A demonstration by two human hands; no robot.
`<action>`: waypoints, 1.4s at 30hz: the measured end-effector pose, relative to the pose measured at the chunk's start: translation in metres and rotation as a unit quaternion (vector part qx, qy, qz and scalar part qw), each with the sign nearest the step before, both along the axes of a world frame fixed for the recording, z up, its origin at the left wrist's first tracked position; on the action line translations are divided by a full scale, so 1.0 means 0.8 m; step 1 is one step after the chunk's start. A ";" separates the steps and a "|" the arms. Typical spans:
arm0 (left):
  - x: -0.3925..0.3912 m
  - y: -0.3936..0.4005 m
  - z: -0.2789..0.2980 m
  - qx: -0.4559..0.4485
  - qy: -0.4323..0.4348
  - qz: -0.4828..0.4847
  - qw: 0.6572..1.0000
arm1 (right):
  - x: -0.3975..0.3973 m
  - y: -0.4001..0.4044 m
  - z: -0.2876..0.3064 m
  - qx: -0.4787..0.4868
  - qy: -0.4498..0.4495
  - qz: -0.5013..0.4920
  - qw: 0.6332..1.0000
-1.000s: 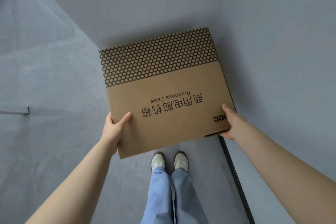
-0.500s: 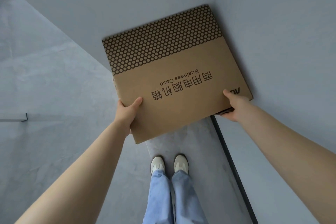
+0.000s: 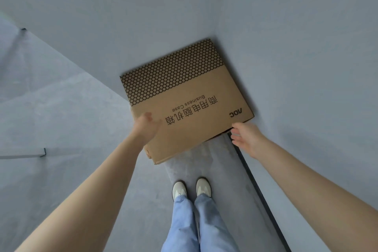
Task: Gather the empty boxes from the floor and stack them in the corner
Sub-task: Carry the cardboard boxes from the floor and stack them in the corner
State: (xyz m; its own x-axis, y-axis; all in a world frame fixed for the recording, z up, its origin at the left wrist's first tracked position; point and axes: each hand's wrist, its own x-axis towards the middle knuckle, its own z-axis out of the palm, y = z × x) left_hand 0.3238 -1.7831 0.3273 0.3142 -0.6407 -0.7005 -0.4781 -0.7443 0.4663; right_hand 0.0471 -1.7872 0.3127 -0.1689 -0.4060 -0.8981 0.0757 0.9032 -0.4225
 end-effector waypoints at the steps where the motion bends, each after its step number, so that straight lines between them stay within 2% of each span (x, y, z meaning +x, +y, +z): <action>1: -0.009 0.005 0.019 -0.001 0.019 -0.009 1.000 | -0.001 0.011 0.024 -0.011 0.003 0.014 1.000; 4: -0.030 0.026 0.067 -0.006 0.047 -0.078 0.996 | -0.006 0.041 0.086 -0.052 0.011 0.057 0.997; 6: -0.045 0.043 0.092 -0.019 0.048 -0.108 0.993 | -0.013 0.063 0.120 -0.089 0.047 0.109 0.989; 11: -0.078 0.076 0.150 -0.062 0.118 -0.084 0.988 | -0.029 0.115 0.190 -0.182 0.146 0.210 0.949; 14: -0.091 0.094 0.173 -0.090 0.144 -0.083 0.982 | -0.029 0.149 0.227 -0.218 0.194 0.200 0.935; 19: -0.095 0.104 0.195 -0.124 0.143 -0.224 0.956 | -0.016 0.205 0.257 -0.230 0.241 0.127 0.934; 25: -0.116 0.102 0.229 -0.134 0.165 -0.413 0.886 | 0.004 0.309 0.267 -0.204 0.275 -0.076 0.936; 31: -0.186 0.149 0.249 -0.122 0.210 -0.529 0.813 | 0.025 0.431 0.276 -0.164 0.290 -0.221 0.916; 37: -0.255 0.275 0.275 -0.080 0.244 -0.645 0.720 | 0.042 0.568 0.289 -0.120 0.329 -0.340 0.873; 42: -0.299 0.412 0.279 -0.043 0.246 -0.747 0.617 | 0.068 0.704 0.293 -0.061 0.349 -0.426 0.833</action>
